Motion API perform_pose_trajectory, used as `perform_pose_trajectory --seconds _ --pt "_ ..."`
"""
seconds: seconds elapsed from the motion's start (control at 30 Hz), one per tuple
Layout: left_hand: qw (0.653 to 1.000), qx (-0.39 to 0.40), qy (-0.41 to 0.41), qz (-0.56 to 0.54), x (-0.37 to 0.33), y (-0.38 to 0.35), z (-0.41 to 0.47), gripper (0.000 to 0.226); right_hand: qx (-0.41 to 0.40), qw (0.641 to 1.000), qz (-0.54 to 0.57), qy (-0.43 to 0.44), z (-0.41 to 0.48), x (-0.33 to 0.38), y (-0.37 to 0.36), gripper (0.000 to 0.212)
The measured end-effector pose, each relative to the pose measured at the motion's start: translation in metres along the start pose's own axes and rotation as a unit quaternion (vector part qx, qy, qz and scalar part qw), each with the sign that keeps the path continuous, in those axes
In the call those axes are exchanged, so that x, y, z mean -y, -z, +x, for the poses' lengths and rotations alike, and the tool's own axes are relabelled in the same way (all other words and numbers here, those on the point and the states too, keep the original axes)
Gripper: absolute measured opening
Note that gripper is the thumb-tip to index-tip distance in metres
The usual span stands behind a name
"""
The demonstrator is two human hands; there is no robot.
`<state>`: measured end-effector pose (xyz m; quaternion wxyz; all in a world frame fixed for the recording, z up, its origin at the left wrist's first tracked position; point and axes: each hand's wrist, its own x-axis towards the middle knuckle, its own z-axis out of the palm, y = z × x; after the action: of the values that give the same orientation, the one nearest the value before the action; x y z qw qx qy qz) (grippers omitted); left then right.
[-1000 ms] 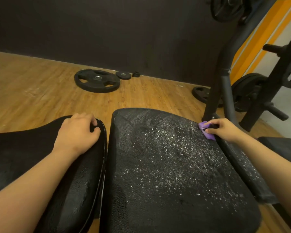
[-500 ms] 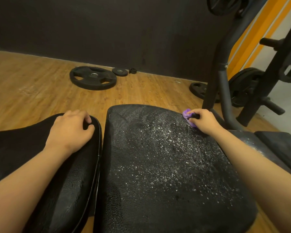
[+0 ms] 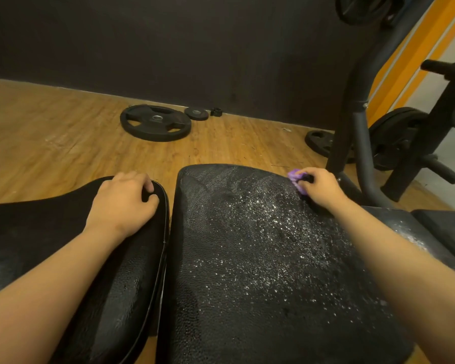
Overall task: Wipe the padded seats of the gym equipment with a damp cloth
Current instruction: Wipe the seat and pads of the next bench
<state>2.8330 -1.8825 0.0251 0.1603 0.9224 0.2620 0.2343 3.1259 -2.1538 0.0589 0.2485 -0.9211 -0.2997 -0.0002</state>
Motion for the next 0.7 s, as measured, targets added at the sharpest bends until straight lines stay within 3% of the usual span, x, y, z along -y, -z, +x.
perform_pose_trajectory --seconds 0.13,0.23,0.4,0.5,0.7 --pt "1.000 -0.004 0.001 -0.007 0.000 0.000 -0.001 0.008 0.017 0.997 0.011 0.073 -0.024 0.013 -0.006 0.017" --pt "1.000 -0.007 0.001 -0.013 0.001 0.000 -0.002 0.008 0.065 0.992 -0.003 0.105 -0.043 -0.011 0.008 0.029" --pt "1.000 -0.009 0.002 -0.010 0.000 0.001 -0.002 0.008 -0.011 0.996 -0.078 0.035 -0.026 -0.040 0.020 0.023" --pt "1.000 -0.008 0.004 -0.003 0.000 0.000 0.000 0.007 -0.045 0.998 -0.043 -0.003 -0.013 -0.013 0.005 0.026" --pt "1.000 -0.011 0.000 0.001 0.001 -0.001 0.000 0.007 -0.018 0.995 0.027 0.097 -0.025 0.045 -0.026 0.020"
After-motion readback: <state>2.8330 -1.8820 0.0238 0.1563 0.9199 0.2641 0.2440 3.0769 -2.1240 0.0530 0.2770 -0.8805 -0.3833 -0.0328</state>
